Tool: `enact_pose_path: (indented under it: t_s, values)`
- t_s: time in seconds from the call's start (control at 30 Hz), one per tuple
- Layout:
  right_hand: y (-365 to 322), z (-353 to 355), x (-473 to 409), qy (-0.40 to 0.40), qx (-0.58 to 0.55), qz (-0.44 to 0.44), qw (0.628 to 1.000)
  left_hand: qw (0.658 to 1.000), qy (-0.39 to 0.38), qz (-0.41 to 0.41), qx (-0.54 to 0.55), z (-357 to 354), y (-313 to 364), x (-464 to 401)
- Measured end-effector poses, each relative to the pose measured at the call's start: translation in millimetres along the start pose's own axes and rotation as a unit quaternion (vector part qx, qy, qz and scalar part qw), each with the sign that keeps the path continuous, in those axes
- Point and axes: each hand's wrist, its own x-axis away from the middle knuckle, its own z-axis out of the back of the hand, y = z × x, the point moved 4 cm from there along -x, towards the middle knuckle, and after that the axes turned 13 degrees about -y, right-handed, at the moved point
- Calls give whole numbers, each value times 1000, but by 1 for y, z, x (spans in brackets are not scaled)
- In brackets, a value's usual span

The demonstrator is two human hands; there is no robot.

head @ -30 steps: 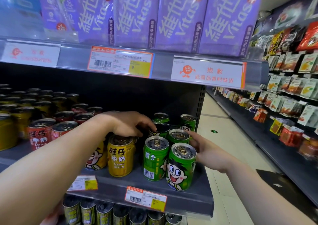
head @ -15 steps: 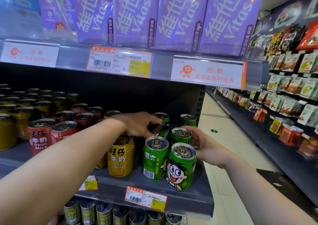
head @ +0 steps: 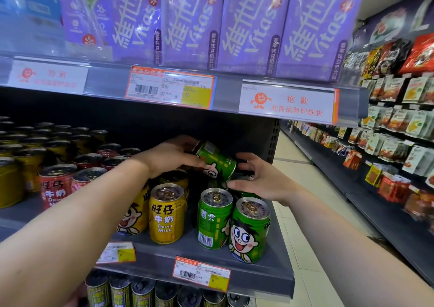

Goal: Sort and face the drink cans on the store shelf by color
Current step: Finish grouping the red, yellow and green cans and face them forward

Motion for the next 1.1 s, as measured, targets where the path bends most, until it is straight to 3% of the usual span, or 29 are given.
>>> enact_pose_path:
  t_s: [0.2, 0.4, 0.6, 0.87, 1.1]
  values:
    - [-13, -4, -10, 57, 87, 30, 994, 1000, -27, 15, 4, -6, -7, 3]
    - [-14, -5, -11, 41, 119, 23, 992, 998, -40, -1, 48, -6, -6, 4]
    - [-12, 1, -2, 10, 0, 56, 998, 991, -115, 39, -48, -8, -7, 7]
    - [-13, 1, -4, 12, -66, 84, 994, 979, -130, 44, -151, -13, -8, 6]
    - [-15, -9, -17, 6, 99, 9, 995, 973, -129, 31, -187, -24, 4, 3]
